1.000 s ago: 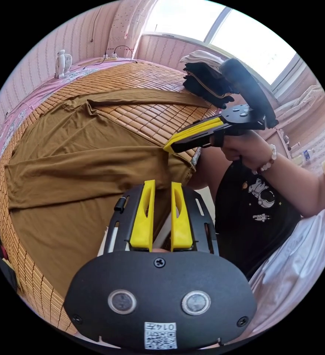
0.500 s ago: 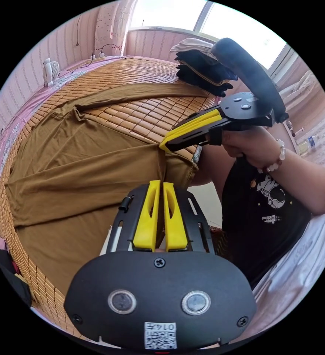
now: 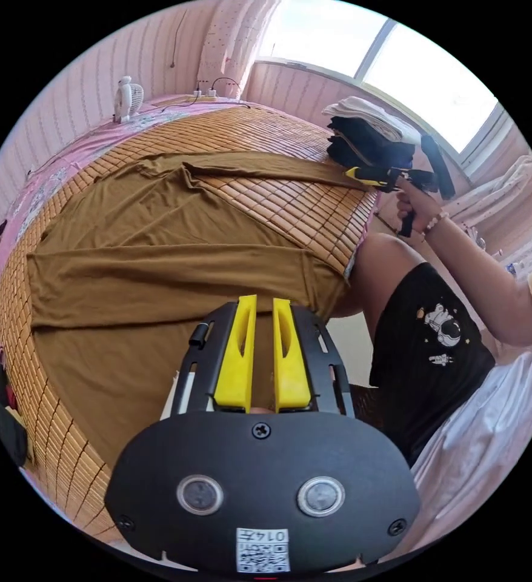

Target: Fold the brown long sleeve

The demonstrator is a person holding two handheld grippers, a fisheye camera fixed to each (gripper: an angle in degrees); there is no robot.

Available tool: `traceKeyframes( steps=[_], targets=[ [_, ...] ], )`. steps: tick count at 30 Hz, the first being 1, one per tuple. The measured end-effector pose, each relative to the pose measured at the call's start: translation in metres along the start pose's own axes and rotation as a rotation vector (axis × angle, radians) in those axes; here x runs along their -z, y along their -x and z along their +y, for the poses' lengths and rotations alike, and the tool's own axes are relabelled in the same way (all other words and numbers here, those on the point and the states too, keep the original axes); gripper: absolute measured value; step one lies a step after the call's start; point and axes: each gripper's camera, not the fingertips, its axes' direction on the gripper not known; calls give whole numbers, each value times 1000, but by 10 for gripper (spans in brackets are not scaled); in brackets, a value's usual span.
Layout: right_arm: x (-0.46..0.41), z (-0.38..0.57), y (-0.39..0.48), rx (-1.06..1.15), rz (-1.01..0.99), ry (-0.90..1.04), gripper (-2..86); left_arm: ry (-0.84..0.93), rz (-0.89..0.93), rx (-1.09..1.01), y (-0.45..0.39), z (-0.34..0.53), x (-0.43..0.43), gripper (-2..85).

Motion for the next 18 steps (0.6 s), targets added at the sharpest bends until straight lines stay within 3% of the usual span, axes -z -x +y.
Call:
traceKeyframes(
  steps=[4, 10, 16, 18],
  targets=[
    [-29, -14, -28, -93, 120, 70, 102, -6, -77, 117, 32, 11, 3, 52],
    [-38, 2, -23, -41, 158, 44, 9, 9, -97, 172, 47, 28, 0, 51],
    [2, -2, 14, 73, -122, -102, 2, 3, -66, 192, 57, 42, 12, 50],
    [33, -16, 57, 192, -306, -211, 3, -19, -40, 202, 60, 49, 18, 51]
  ],
)
